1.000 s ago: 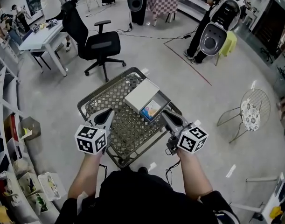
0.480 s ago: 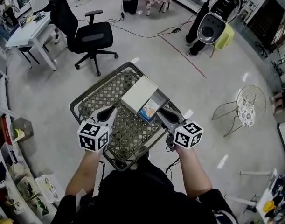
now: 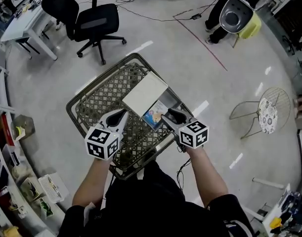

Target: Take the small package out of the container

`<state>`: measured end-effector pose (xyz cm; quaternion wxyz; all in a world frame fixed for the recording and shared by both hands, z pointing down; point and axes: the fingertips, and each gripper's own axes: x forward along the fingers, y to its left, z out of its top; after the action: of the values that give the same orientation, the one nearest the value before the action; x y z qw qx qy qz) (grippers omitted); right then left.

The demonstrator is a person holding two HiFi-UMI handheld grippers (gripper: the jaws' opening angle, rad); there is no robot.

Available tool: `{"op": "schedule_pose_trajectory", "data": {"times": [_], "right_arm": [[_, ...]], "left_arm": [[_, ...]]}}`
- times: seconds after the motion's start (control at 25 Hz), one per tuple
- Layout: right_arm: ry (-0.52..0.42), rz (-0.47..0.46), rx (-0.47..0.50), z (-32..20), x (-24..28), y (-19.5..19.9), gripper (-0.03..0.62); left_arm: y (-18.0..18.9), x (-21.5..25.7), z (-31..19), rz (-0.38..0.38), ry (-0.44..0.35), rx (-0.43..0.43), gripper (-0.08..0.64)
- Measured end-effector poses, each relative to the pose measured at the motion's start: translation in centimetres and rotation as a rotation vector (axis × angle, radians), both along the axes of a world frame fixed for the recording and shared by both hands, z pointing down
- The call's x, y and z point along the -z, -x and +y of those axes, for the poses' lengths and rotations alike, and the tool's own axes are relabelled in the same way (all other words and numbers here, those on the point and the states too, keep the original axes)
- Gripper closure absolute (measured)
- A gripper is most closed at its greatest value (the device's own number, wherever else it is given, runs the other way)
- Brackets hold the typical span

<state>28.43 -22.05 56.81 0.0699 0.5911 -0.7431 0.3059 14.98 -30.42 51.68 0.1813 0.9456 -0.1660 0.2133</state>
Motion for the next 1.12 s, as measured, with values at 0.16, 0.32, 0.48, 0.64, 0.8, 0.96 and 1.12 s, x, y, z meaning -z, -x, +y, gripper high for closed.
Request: {"op": "schedule_pose_trajectory", "data": {"times": [0.16,0.32,0.48,0.64,0.8,0.96,1.12], "right_arm": [[0.083,0.013,0.044,-1.4,-4.0,-0.8,0.390],[0.208,0.107,0.152,-3.1,-9.1,-0.7,0.362],[0.315,0.153,0.230,-4.2,-13.1,-1.0,0.316],[0.438,0.199,0.295,-4.4,-16.9,-1.7,0.248],[0.576,0.267,0.382,-4.1,-20.4,-2.3,0.233],[0.681,0.320,0.444,-3.8,-22.5,-2.4,0.233],[0.742,0.325,0.462,-3.4,-23.7,-2.6,0.233]], "left_arm": [[-1.0,-2.0,-0.3,-0.027,0.028,0.003,0.532],[-1.6,-3.5,-1.3,-0.046,0.043,0.005,0.534],[-2.2,-4.8,-1.6,-0.051,0.068,0.012,0.532],[-2.1,-6.2,-1.6,-0.062,0.093,0.027,0.534],[-1.4,-7.5,-2.2,-0.069,0.118,0.053,0.534],[-0.5,-8.3,-2.7,-0.082,0.136,0.067,0.534],[0.0,-8.7,-2.5,-0.093,0.145,0.066,0.534]]}}
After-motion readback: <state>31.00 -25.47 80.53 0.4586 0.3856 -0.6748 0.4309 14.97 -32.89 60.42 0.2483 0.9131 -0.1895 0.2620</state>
